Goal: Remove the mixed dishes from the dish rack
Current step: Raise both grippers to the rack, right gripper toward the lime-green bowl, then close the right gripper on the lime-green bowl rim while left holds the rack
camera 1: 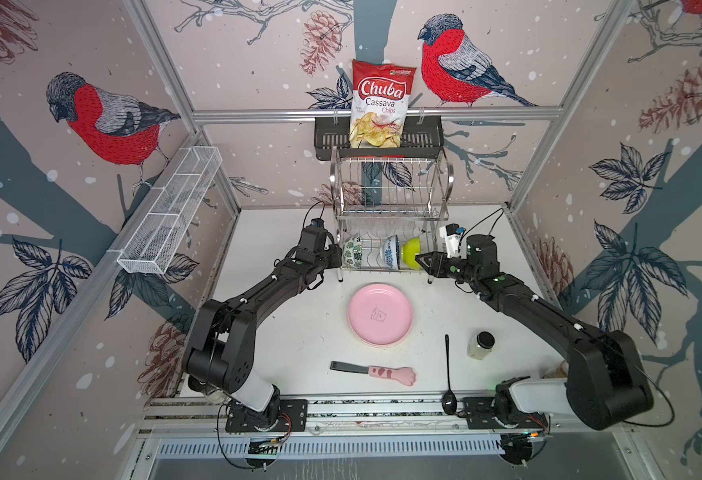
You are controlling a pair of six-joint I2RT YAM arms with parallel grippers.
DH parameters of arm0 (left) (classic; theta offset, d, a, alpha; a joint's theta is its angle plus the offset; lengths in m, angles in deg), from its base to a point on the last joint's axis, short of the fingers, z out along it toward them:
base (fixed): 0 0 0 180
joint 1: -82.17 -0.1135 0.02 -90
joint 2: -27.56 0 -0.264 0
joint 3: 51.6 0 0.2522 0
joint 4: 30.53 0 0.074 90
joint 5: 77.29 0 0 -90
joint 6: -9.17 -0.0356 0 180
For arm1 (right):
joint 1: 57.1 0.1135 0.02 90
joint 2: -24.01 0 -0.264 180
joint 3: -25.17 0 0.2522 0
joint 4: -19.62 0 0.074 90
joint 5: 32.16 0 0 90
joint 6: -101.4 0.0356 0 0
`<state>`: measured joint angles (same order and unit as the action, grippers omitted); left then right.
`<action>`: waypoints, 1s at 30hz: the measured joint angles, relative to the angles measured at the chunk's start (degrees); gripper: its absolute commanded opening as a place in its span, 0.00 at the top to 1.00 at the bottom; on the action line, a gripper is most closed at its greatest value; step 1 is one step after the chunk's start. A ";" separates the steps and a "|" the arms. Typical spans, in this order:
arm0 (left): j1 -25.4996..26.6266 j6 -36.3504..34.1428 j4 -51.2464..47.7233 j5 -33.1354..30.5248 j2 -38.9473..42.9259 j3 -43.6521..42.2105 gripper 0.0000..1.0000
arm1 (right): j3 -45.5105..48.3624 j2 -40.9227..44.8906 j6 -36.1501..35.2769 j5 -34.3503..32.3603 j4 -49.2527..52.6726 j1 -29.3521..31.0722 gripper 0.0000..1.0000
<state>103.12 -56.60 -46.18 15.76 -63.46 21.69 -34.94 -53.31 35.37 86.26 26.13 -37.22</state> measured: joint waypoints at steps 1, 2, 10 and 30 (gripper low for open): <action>-0.02 0.02 0.02 0.26 -0.68 0.61 0.64 | -0.15 -0.24 0.00 0.00 0.00 0.00 0.55; -0.04 0.04 0.07 0.50 -1.20 1.09 0.67 | -0.28 -0.39 0.00 0.00 0.00 0.00 0.55; -0.09 -0.46 0.04 1.46 -2.29 2.27 0.83 | -1.51 -3.17 -0.02 -0.50 -0.37 0.00 0.55; -0.09 -1.88 -0.52 1.46 -2.40 2.64 0.87 | -10.03 -14.88 -2.16 -4.61 -0.98 -0.24 0.56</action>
<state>103.03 -58.48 -46.71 17.22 -65.87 24.33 -44.97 -68.20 33.21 81.65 25.15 -37.46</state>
